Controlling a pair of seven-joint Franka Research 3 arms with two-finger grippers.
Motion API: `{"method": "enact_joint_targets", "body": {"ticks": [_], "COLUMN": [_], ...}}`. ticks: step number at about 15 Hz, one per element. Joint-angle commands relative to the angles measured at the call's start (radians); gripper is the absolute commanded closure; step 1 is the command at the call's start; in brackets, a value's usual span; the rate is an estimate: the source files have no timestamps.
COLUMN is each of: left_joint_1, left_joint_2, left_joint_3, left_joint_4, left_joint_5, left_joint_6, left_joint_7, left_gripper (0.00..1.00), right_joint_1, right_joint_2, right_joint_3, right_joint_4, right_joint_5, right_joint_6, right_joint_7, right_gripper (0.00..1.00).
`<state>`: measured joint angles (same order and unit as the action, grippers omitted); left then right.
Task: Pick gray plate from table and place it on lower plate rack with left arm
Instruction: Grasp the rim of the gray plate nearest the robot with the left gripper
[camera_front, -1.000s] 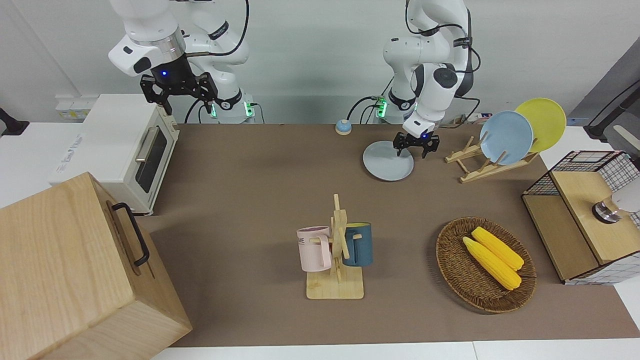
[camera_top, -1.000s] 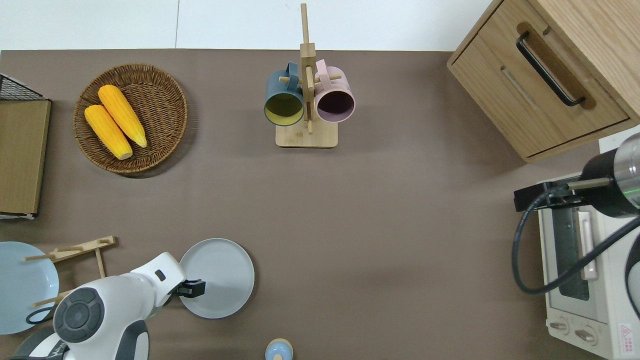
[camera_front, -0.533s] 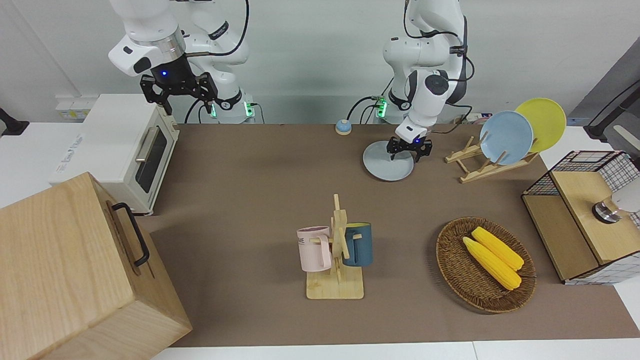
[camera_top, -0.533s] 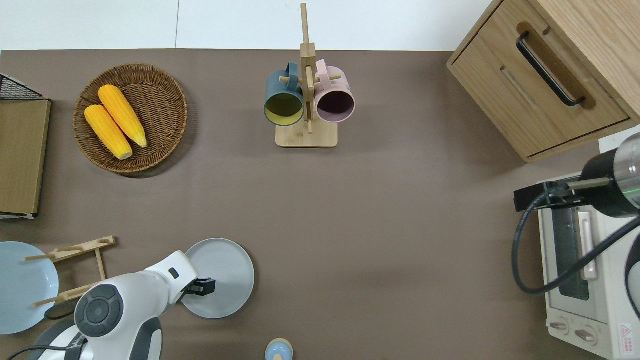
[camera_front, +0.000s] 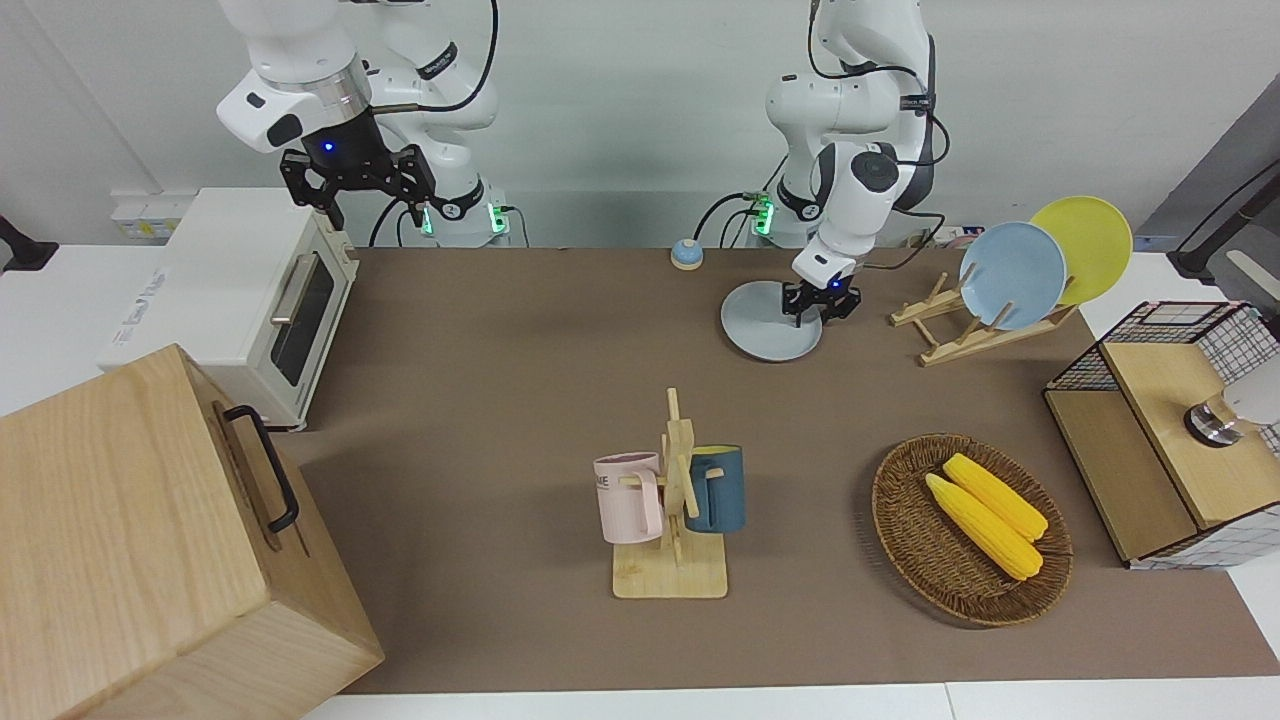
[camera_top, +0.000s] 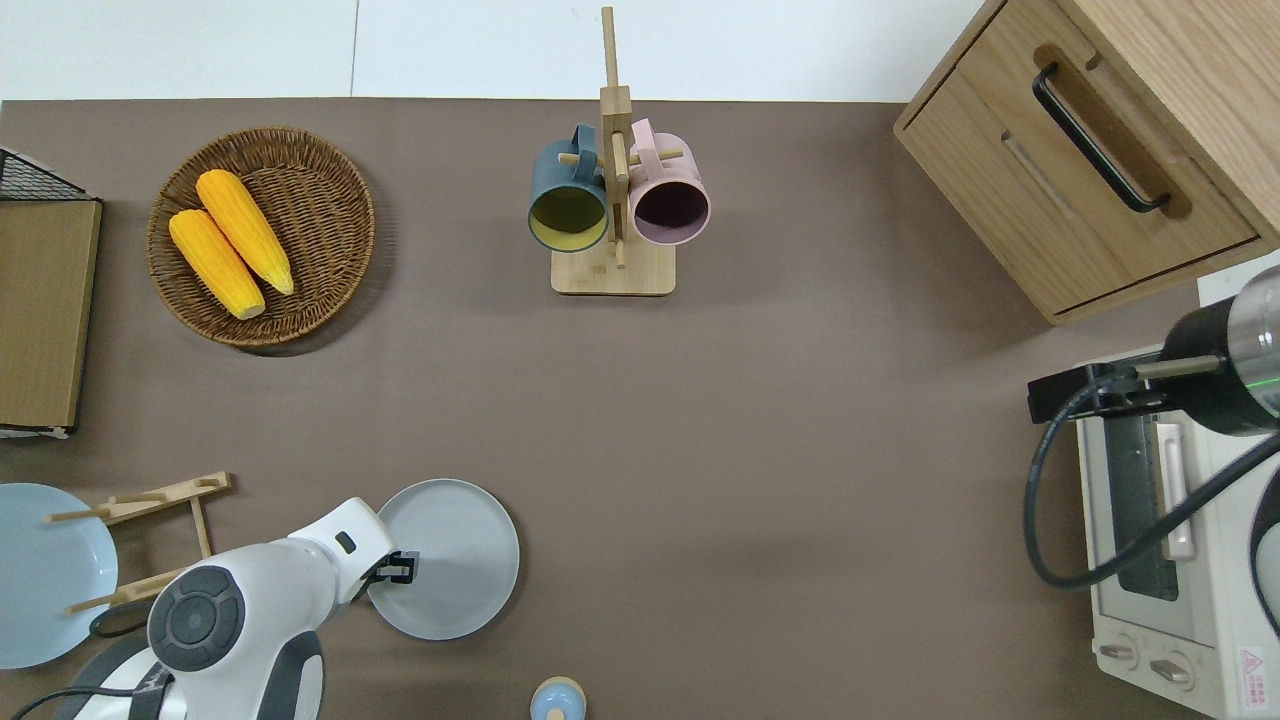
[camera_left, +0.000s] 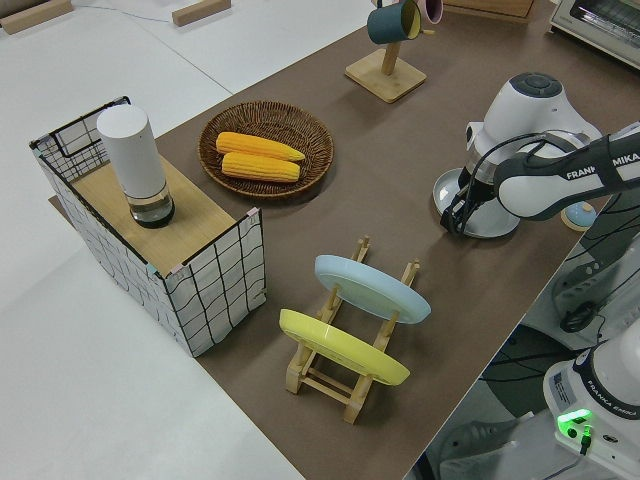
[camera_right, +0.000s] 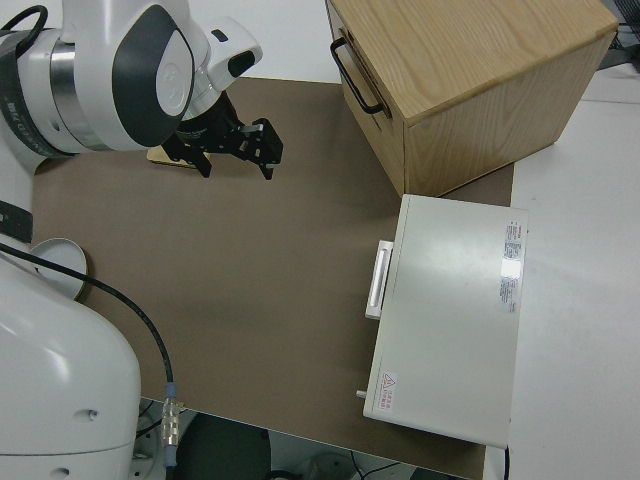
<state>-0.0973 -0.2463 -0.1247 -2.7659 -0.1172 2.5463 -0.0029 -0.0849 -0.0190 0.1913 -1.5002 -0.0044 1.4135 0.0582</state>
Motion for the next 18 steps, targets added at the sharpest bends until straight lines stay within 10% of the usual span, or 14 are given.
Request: {"method": "enact_joint_targets", "body": {"ticks": [1,18], "left_joint_1": [-0.016,0.004], "left_joint_2": [0.007,-0.126], "left_joint_3": [-0.001,0.017], "left_joint_4": [-0.026,0.052], "left_joint_5": [-0.013,-0.009], "left_joint_6": [0.029,-0.228], "left_joint_7": [-0.008,0.012], "left_gripper": [1.0,1.0], "right_joint_1": [-0.007,-0.007], "right_joint_2": [-0.002,-0.002], "right_joint_3": [0.007,0.005], "right_joint_4": [0.006,0.006], "right_joint_5": [0.007,0.007], "right_joint_6": [-0.014,-0.014], "right_joint_7": [0.0,0.0], "right_gripper": [0.011,0.013]}}
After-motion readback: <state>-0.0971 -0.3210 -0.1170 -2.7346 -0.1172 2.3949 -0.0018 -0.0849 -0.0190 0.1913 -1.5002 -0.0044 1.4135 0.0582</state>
